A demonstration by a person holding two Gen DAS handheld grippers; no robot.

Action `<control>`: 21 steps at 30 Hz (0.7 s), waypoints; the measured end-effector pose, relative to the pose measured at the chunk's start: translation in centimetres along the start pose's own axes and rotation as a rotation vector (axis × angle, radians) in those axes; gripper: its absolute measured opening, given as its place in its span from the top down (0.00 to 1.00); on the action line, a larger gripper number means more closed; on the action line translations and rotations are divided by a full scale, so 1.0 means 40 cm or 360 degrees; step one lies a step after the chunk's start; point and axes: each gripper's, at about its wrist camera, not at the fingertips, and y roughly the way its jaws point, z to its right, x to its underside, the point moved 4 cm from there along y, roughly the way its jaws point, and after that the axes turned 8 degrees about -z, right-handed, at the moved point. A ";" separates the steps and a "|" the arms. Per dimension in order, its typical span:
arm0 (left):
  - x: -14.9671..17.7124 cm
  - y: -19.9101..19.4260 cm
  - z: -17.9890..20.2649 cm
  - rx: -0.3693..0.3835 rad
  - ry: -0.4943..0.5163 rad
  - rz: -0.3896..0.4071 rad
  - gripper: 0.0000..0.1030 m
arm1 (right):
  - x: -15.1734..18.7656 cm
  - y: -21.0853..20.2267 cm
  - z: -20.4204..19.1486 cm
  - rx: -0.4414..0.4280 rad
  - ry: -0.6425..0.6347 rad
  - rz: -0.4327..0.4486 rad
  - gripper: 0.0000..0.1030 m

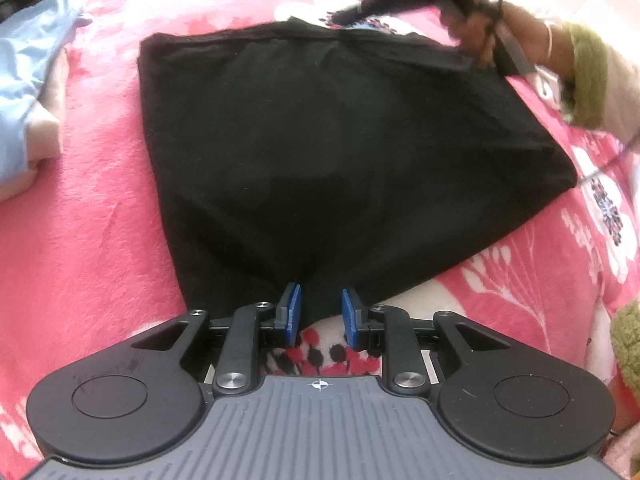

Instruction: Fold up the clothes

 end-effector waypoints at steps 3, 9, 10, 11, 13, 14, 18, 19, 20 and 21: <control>0.017 -0.018 -0.004 -0.0019 -0.0001 0.0034 0.79 | -0.020 0.041 -0.100 -0.0195 -0.0120 -0.0142 0.88; 0.067 -0.007 -0.032 -0.0045 -0.0076 0.0034 0.79 | -0.060 0.203 -0.160 -0.0100 -0.0133 -0.0165 0.97; 0.074 -0.009 -0.039 -0.0039 -0.0100 0.0038 0.79 | -0.074 0.213 -0.153 -0.0048 -0.0084 -0.0129 0.88; 0.081 -0.013 -0.045 -0.0035 -0.0122 0.0041 0.79 | -0.083 0.192 -0.142 -0.0006 -0.0010 -0.0082 0.88; 0.092 -0.024 -0.056 -0.0032 -0.0161 0.0045 0.79 | -0.071 0.133 -0.153 -0.0030 -0.0048 -0.0043 0.88; 0.097 -0.030 -0.062 -0.0030 -0.0180 0.0047 0.79 | -0.059 0.105 -0.164 -0.0052 -0.0075 -0.0038 0.86; 0.107 -0.044 -0.093 -0.0009 -0.0259 0.0058 0.79 | 0.086 0.018 -0.266 -0.0238 -0.0337 -0.0204 0.83; 0.107 -0.045 -0.101 0.0000 -0.0275 0.0060 0.79 | 0.134 0.009 -0.298 -0.0241 -0.0450 -0.0235 0.83; 0.105 -0.044 -0.105 0.0001 -0.0275 0.0057 0.78 | 0.182 -0.001 -0.331 -0.0243 -0.0563 -0.0267 0.83; 0.104 -0.042 -0.107 -0.0001 -0.0268 0.0052 0.79 | 0.228 -0.008 -0.361 -0.0238 -0.0674 -0.0296 0.83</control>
